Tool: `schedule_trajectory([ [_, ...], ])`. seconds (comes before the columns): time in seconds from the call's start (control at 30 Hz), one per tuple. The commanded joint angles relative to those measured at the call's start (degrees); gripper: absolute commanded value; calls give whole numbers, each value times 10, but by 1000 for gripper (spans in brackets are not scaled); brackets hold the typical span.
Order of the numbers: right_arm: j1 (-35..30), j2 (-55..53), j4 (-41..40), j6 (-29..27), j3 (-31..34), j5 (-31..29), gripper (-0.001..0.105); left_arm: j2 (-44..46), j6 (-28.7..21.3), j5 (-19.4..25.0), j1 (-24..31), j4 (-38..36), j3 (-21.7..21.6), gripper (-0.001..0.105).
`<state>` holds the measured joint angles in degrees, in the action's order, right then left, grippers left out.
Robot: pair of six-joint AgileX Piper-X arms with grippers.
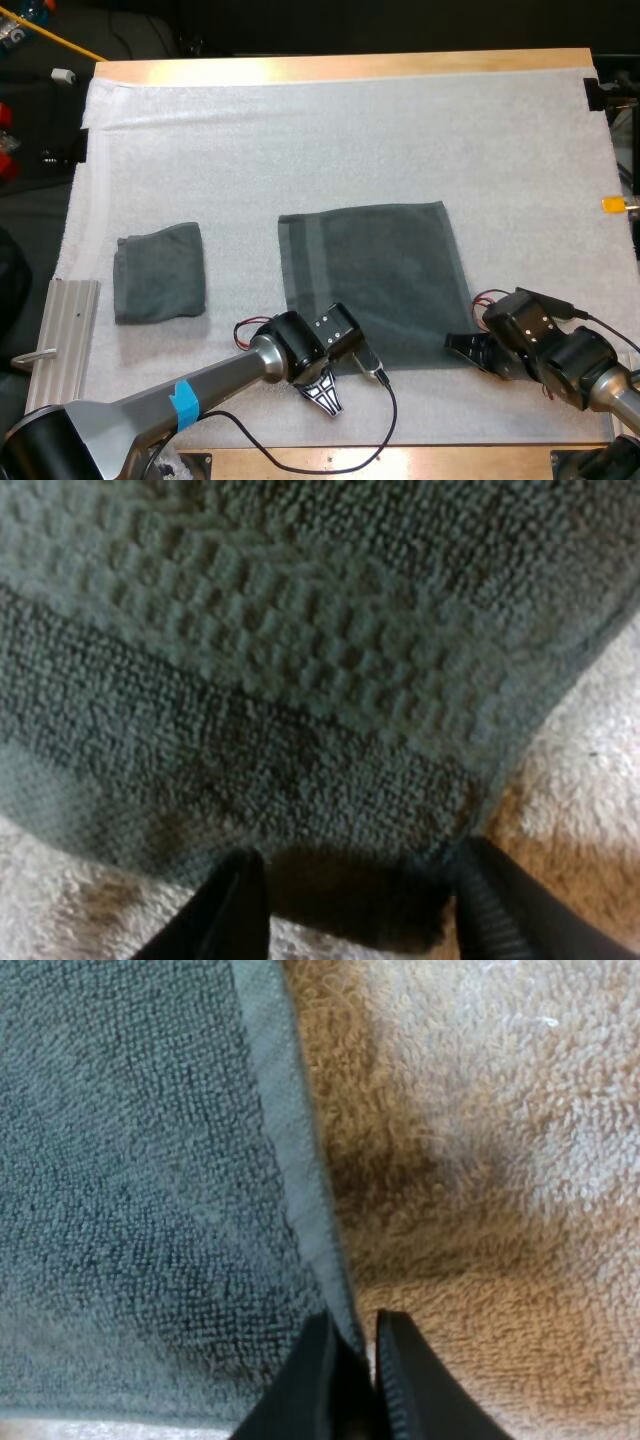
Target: Pick towel from pile, fold and stack
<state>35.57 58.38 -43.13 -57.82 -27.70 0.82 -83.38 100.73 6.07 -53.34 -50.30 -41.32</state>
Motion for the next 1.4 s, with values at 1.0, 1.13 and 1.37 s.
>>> schedule_trajectory([
  [1.0, 0, -3, -31, -11, -1, -2, 0, -1, 14, -12, 0, -14, -6, 9],
  [1.13, 0, -3, -31, -17, -1, -2, 0, 33, 14, -12, 0, -25, -6, 9],
  [1.37, 0, -27, -56, -39, -13, 3, 0, 96, 21, -20, -1, -74, -24, 9],
])
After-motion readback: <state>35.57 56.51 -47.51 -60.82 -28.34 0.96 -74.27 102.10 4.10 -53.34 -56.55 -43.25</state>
